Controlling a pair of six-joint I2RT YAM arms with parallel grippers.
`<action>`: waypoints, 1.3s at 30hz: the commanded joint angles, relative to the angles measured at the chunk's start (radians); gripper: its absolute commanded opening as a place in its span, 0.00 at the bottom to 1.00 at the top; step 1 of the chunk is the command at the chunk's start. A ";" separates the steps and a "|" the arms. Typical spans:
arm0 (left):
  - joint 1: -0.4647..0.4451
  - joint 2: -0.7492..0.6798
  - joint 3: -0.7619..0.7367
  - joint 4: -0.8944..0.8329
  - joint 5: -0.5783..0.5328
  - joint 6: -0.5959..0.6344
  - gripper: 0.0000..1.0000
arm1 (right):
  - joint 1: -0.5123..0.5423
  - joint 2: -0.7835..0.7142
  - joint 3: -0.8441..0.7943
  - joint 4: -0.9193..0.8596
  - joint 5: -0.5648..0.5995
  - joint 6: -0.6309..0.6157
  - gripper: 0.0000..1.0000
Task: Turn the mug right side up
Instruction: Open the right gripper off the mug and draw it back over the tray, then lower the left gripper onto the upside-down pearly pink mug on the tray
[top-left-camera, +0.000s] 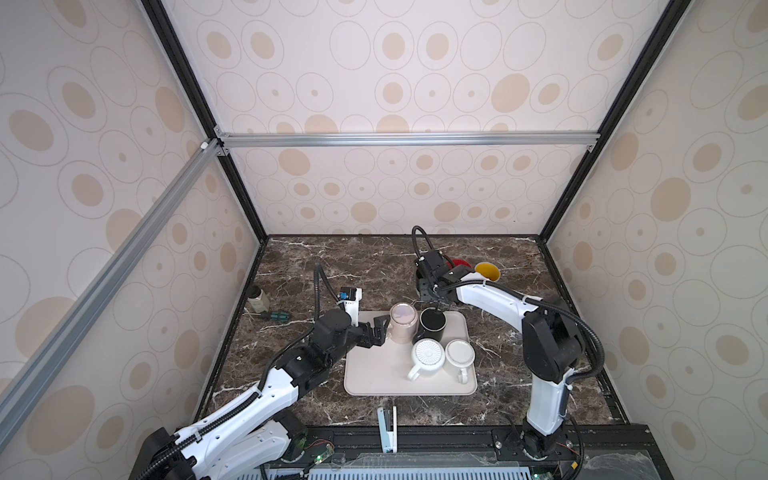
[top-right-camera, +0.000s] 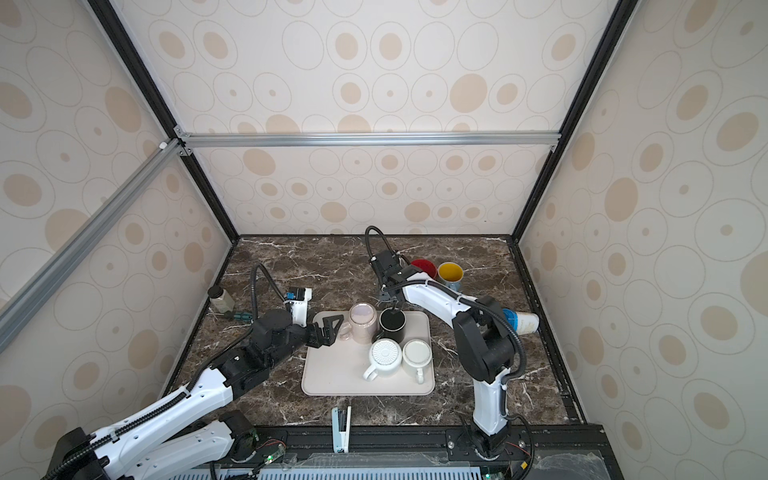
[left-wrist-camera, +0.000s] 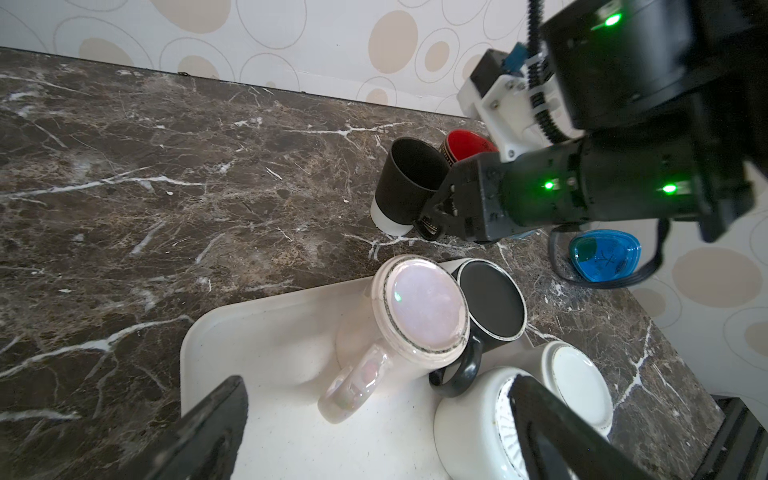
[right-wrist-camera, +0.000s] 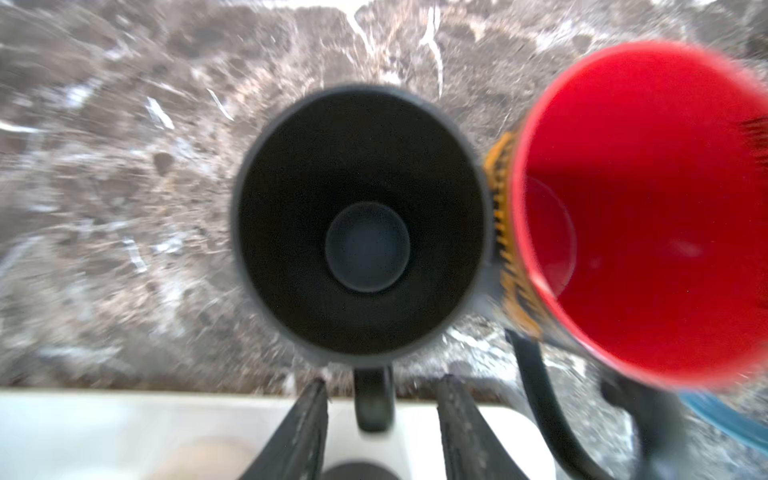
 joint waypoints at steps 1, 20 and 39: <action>0.009 -0.006 0.016 -0.024 -0.038 0.035 0.98 | 0.011 -0.128 -0.028 -0.018 0.002 -0.016 0.46; 0.004 0.124 0.112 -0.236 0.124 0.148 0.95 | 0.264 -0.599 -0.279 -0.209 0.039 -0.187 0.46; 0.005 0.382 0.234 -0.137 0.159 0.191 0.95 | 0.265 -0.564 -0.279 -0.198 0.004 -0.150 0.46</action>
